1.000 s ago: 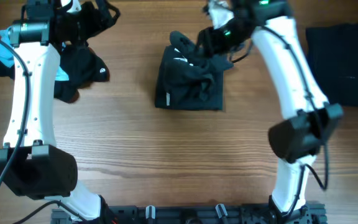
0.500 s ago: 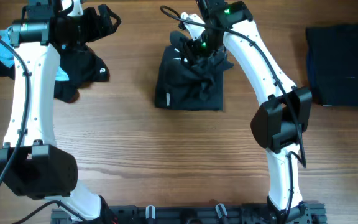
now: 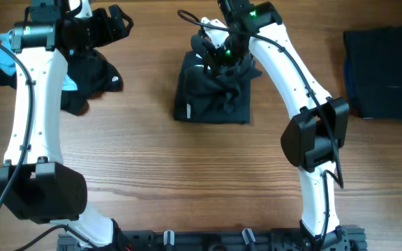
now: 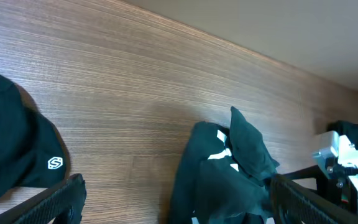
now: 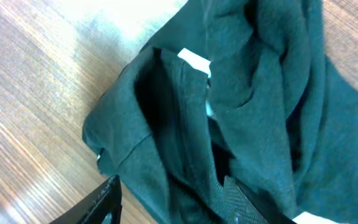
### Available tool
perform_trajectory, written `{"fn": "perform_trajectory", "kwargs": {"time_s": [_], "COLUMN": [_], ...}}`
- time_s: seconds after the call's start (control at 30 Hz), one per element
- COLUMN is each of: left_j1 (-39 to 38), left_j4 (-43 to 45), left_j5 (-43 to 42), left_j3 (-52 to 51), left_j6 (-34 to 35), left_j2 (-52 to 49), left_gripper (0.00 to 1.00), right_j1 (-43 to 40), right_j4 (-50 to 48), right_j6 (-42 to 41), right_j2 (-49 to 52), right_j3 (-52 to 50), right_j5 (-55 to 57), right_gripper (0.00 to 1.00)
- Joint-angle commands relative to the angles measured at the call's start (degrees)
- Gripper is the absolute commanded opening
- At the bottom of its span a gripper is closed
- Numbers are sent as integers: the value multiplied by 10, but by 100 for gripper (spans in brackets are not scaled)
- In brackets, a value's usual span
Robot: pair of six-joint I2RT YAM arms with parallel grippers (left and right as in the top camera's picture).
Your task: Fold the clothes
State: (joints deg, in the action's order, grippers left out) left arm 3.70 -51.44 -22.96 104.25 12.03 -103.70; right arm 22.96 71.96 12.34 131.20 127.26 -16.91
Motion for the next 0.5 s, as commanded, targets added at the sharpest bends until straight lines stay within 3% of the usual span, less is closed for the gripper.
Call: {"fn": "perform_trajectory", "kwargs": {"time_s": [0.0, 0.13, 0.27, 0.3, 0.47], "left_j1": [0, 0, 0, 0, 0], "left_j4": [2, 2, 2, 2, 2], "left_j5": [5, 5, 5, 5, 5], "left_j3": [2, 2, 2, 2, 2], "left_j6": [-14, -14, -14, -14, -14], "left_j2": [-2, -2, -2, -2, -2], "left_gripper": [95, 95, 95, 95, 95], "right_j1": [7, 17, 17, 17, 14], "right_j4": [10, 12, 9, 10, 46], "right_j6": [12, 9, -5, -6, -56], "right_j2": [9, 27, 36, 36, 30], "right_j3": [-3, -3, -3, -3, -1], "right_j5": [-16, -16, -15, -15, -5], "right_gripper": [49, 42, 15, 4, 4]}}
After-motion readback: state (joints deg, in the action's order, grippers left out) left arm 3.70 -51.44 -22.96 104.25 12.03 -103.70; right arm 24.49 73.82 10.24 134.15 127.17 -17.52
